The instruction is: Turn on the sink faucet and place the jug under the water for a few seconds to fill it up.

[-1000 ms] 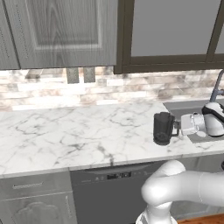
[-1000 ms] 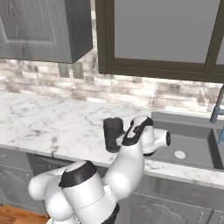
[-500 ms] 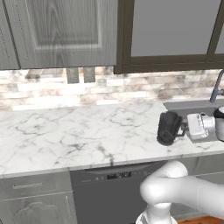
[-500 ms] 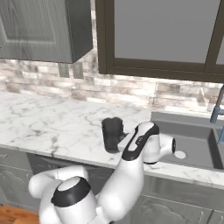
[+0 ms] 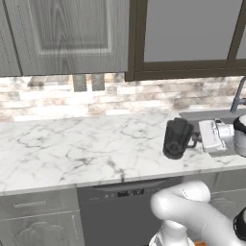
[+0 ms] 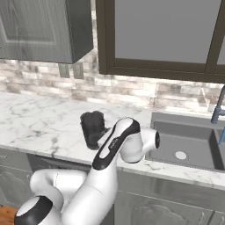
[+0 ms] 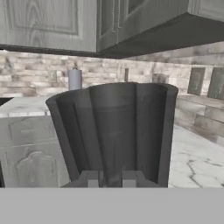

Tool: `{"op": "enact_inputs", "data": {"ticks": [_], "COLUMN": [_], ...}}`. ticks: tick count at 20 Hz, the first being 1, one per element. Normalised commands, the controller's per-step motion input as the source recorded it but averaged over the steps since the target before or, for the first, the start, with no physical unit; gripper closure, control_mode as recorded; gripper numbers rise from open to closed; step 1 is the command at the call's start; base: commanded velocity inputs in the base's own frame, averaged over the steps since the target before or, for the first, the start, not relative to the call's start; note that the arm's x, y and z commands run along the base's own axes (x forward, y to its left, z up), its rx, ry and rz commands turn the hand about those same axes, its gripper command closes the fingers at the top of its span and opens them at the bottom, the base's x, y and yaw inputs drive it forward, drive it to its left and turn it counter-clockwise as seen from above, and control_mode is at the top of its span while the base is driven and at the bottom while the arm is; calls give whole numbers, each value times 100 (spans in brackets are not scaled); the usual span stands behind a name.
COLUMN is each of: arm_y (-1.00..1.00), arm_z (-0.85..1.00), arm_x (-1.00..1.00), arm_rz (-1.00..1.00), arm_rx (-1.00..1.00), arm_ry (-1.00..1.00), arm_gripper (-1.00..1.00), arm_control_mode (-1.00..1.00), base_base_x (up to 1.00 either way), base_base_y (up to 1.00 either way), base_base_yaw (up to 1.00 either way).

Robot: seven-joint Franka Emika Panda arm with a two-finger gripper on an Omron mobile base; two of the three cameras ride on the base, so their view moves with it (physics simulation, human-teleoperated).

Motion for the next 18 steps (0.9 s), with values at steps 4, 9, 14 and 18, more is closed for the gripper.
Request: {"op": "enact_inputs", "data": {"ticks": [4,9,14,18], "arm_y": [77,55,53,10], "arm_z": [67,73,45,20], "arm_x": [-34,-18,0,0], "arm_rz": [2,1,1,2], "arm_rx": [-1,0,0,2], "arm_ry": [1,1,7,2], "arm_gripper": [100,100,100,100], "arm_control_mode": [-100,-100,-100,-100], "base_base_x": [0,0,0,0], "base_base_y": [0,0,0,0], "base_base_yaw": [0,0,0,0]}}
